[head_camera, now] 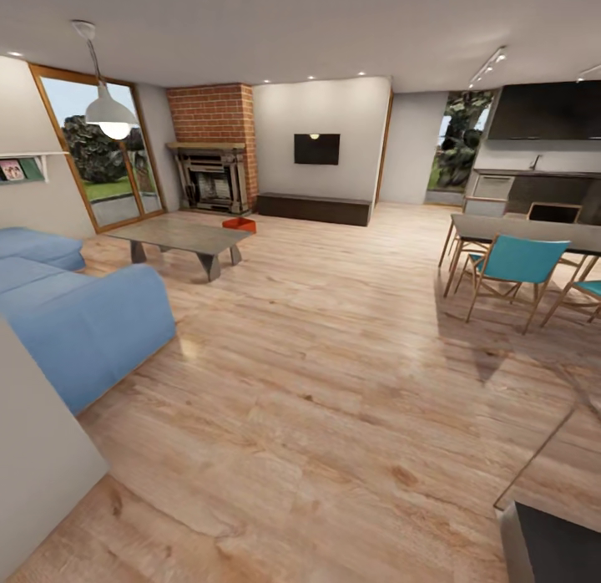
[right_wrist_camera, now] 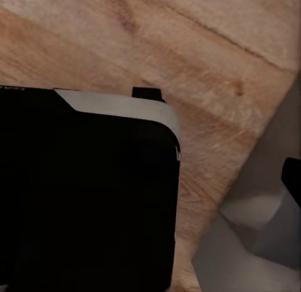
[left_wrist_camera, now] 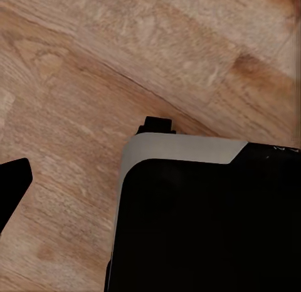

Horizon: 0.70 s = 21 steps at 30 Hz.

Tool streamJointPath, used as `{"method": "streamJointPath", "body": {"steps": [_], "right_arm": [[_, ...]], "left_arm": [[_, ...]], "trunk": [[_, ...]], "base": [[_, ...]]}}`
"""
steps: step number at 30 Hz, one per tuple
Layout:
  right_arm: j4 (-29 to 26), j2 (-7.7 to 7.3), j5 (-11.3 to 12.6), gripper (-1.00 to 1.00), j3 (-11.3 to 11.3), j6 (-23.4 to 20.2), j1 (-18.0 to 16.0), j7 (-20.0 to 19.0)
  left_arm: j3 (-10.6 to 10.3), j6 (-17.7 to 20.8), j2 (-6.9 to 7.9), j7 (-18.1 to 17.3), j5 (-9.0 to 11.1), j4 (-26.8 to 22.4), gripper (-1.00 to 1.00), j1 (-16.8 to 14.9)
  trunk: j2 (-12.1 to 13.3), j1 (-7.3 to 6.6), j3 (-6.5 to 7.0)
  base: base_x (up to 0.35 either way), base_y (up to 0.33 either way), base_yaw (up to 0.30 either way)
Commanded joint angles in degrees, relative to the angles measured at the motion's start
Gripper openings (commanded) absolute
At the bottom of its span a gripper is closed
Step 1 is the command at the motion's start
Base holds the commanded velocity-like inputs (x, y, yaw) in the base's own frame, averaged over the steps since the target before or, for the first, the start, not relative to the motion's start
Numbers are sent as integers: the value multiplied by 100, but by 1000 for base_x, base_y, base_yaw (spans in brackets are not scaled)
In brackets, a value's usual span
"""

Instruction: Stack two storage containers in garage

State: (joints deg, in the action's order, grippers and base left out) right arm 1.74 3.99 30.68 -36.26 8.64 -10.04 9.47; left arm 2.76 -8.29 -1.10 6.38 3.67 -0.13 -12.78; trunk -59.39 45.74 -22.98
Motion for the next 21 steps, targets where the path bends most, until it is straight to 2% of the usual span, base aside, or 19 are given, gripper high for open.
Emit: {"method": "streamJointPath", "body": {"steps": [1, 11, 21], "right_arm": [[19, 5, 52, 100, -48, 30, -6, 2], [19, 5, 52, 100, -48, 30, -5, 3], [20, 5, 43, 100, -48, 32, -6, 3]], "left_arm": [[23, -23, -2, -2, 38, 5, 100, -1], [23, -23, -12, -9, 37, 5, 100, 4], [23, -23, -13, -10, 38, 4, 100, 4]], "trunk": [[-3, 4, -6], [-3, 4, -6], [-3, 4, -6]], "base": [[323, 0, -1], [323, 0, -3], [323, 0, -251]]}}
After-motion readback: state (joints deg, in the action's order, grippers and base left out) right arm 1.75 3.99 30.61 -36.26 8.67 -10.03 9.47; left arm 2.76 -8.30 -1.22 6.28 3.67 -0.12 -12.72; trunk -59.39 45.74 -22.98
